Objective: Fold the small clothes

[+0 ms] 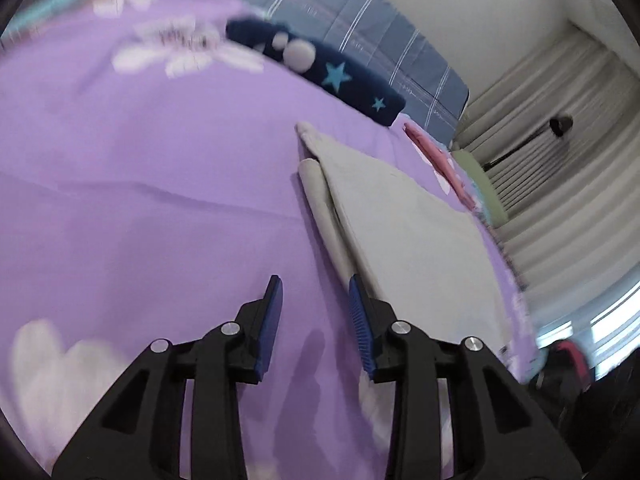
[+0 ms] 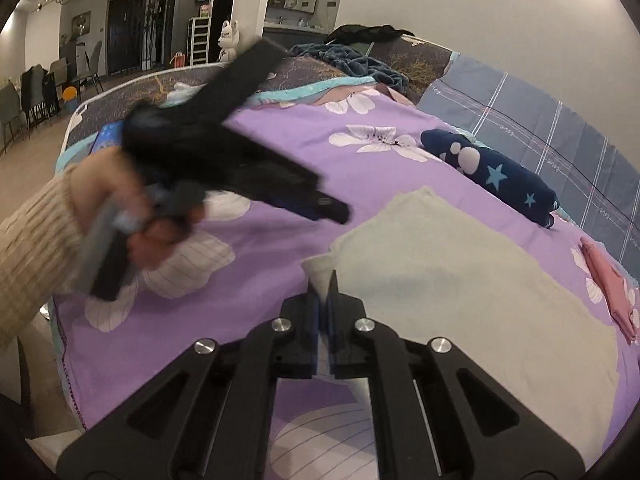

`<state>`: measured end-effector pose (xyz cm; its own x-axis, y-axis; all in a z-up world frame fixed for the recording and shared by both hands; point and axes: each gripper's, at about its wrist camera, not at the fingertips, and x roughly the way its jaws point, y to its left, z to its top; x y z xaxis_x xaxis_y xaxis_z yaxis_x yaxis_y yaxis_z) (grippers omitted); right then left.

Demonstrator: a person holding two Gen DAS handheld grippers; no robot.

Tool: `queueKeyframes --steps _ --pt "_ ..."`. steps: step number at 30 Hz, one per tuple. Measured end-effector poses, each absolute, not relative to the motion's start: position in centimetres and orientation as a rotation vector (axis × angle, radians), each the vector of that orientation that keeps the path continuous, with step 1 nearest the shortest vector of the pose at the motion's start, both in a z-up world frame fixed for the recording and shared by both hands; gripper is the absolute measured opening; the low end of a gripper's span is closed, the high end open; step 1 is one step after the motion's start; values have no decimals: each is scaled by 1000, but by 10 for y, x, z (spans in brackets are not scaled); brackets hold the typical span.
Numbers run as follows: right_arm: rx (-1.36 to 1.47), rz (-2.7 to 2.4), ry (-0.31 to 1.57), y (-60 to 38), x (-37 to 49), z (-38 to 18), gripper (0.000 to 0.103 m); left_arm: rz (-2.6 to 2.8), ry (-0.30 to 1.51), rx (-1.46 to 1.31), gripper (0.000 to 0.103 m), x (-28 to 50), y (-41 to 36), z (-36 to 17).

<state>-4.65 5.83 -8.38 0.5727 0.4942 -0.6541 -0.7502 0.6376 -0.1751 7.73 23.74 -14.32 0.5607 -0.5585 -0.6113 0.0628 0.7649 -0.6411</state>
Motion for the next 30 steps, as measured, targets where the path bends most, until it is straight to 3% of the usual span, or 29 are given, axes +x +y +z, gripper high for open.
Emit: queueKeyframes --steps 3,5,6,7,8,9,15,18,24,26,28,30 --pt "-513 752 593 65 -52 -90 3 -505 870 -707 58 103 240 -153" --pt "-535 748 586 68 -54 -94 3 -519 853 -690 59 122 235 -156" --pt "-540 748 589 69 -53 -96 3 -508 849 -681 57 128 233 -156" --pt "-540 749 598 71 -53 -98 3 -483 844 -662 46 137 228 -154" --pt "-538 749 603 72 -52 -99 3 -465 851 -646 31 144 224 -154" --pt "-535 749 609 73 -49 -100 3 -444 883 -630 5 154 218 -154" --pt "-484 768 600 74 -52 -93 3 -408 755 -532 5 151 216 -122" --pt "-545 775 689 83 -46 -117 3 -300 840 -526 1 158 224 -154" --pt "-503 792 726 79 -43 -121 5 -334 789 -717 1 151 253 -166" --pt "-497 798 735 76 -43 -118 9 -372 787 -702 9 148 250 -160" --pt "-507 794 717 71 -50 -115 30 -408 790 -659 41 142 245 -150" --pt "-552 770 666 66 -58 -112 40 -432 777 -628 50 136 238 -143"
